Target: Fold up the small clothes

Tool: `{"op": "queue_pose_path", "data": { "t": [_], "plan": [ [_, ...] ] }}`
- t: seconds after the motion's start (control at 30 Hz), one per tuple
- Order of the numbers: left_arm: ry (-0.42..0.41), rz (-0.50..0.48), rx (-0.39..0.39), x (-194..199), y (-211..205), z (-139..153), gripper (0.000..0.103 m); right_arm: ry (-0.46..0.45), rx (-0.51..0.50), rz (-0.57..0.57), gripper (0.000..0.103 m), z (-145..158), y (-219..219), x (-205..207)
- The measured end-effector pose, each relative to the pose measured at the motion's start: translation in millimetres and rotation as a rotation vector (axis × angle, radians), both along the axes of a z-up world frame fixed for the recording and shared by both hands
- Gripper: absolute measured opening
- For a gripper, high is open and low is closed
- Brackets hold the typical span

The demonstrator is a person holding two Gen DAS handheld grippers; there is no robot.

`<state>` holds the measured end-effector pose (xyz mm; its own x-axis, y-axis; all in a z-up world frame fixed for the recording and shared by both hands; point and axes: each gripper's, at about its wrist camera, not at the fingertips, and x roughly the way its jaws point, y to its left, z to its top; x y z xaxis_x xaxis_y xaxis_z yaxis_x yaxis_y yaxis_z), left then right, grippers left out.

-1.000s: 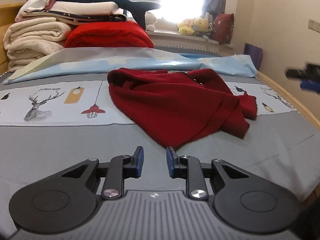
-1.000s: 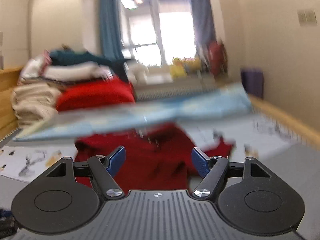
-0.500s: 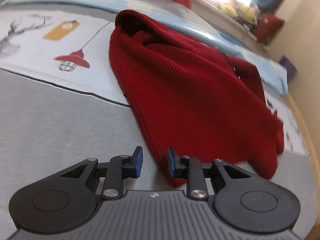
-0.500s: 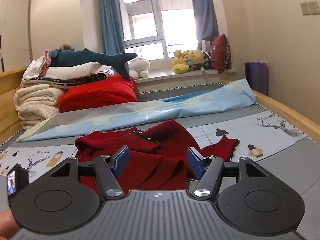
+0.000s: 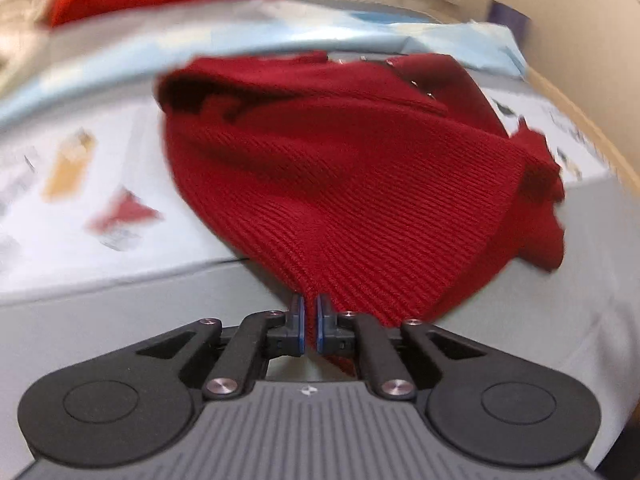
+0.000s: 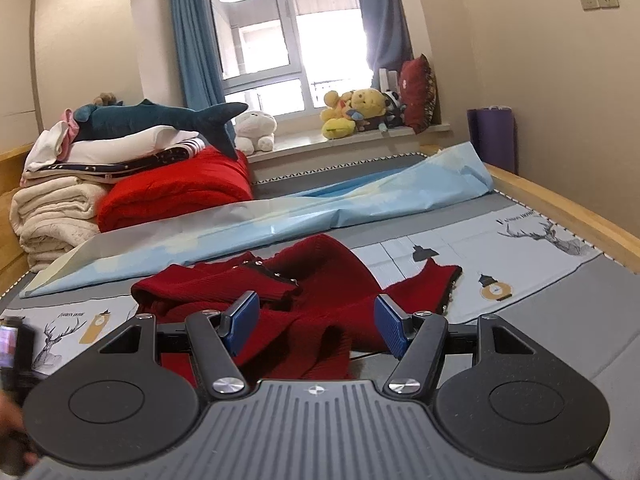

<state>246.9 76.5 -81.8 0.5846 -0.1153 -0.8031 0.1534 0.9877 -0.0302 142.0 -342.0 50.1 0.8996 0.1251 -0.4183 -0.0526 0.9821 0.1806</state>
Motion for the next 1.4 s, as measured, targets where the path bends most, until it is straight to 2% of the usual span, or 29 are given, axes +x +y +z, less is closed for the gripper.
{"op": "queue_pose_path", "data": {
  "t": [0.1, 0.2, 0.23, 0.3, 0.4, 0.43, 0.5, 0.53, 0.57, 0.6, 0.63, 0.7, 0.8, 0.9, 0.97, 1.0, 1.03, 1.07, 1.13, 1.2, 1.27, 1.33, 1.4],
  "plan": [
    [0.023, -0.016, 0.155, -26, 56, 6, 0.005, 0.014, 0.007, -0.014, 0.066, -3, 1, 4],
    [0.064, -0.02, 0.259, -48, 112, 4, 0.004, 0.033, 0.007, -0.017, 0.063, -6, 5, 14],
    [0.069, -0.022, 0.254, -55, 128, 6, 0.004, 0.046, 0.006, -0.019, 0.058, -8, 7, 19],
    [0.078, -0.021, 0.194, -65, 149, 11, 0.004, 0.079, 0.002, -0.007, 0.05, -15, 12, 32],
    [0.093, -0.026, 0.114, -74, 157, 7, 0.005, 0.157, -0.022, 0.025, 0.049, -32, 24, 57],
    [0.105, -0.024, 0.087, -77, 153, 1, 0.006, 0.206, -0.026, 0.034, 0.049, -41, 29, 68],
    [0.184, -0.023, 0.051, -74, 156, -10, 0.006, 0.308, -0.018, 0.053, 0.049, -61, 35, 87],
    [0.197, -0.028, 0.065, -71, 154, -12, 0.007, 0.374, -0.012, 0.062, 0.049, -74, 38, 98],
    [0.175, -0.038, 0.082, -70, 153, -10, 0.008, 0.426, -0.012, 0.066, 0.049, -85, 41, 106],
    [0.153, -0.039, 0.079, -66, 153, -6, 0.017, 0.463, -0.013, 0.069, 0.05, -93, 44, 113],
    [0.142, -0.027, 0.047, -62, 156, -4, 0.032, 0.499, -0.02, 0.065, 0.051, -102, 47, 120],
    [0.139, 0.004, -0.01, -51, 163, -3, 0.041, 0.551, -0.035, 0.046, 0.053, -118, 50, 130],
    [0.152, 0.07, -0.036, -35, 167, -10, 0.041, 0.636, -0.022, 0.003, 0.053, -140, 43, 142],
    [0.187, 0.108, -0.069, -23, 168, -25, 0.041, 0.693, 0.013, 0.015, 0.052, -152, 43, 146],
    [0.218, 0.115, -0.049, -13, 168, -33, 0.039, 0.681, -0.025, 0.053, 0.031, -150, 50, 145],
    [0.22, 0.105, -0.037, -12, 166, -34, 0.032, 0.67, -0.038, 0.074, 0.017, -147, 54, 144],
    [0.21, 0.096, -0.025, -15, 165, -33, 0.019, 0.642, -0.048, 0.084, 0.015, -141, 56, 141],
    [0.201, 0.094, -0.031, -16, 164, -29, 0.011, 0.576, -0.067, 0.058, 0.015, -127, 55, 135],
    [0.187, 0.085, -0.101, -21, 162, -20, 0.007, 0.384, -0.051, 0.005, 0.014, -89, 47, 118],
    [0.142, 0.019, -0.112, -36, 148, -4, 0.006, 0.24, -0.04, -0.033, 0.013, -54, 37, 97],
    [0.095, -0.08, -0.082, -57, 130, 13, 0.006, 0.179, -0.05, -0.06, 0.013, -35, 27, 76],
    [0.09, -0.151, -0.064, -78, 118, 24, 0.006, 0.138, -0.104, -0.055, 0.013, -21, 18, 53],
    [0.102, -0.223, -0.044, -99, 110, 32, 0.006, 0.151, -0.158, -0.034, 0.013, -17, 11, 38]
  ]
}}
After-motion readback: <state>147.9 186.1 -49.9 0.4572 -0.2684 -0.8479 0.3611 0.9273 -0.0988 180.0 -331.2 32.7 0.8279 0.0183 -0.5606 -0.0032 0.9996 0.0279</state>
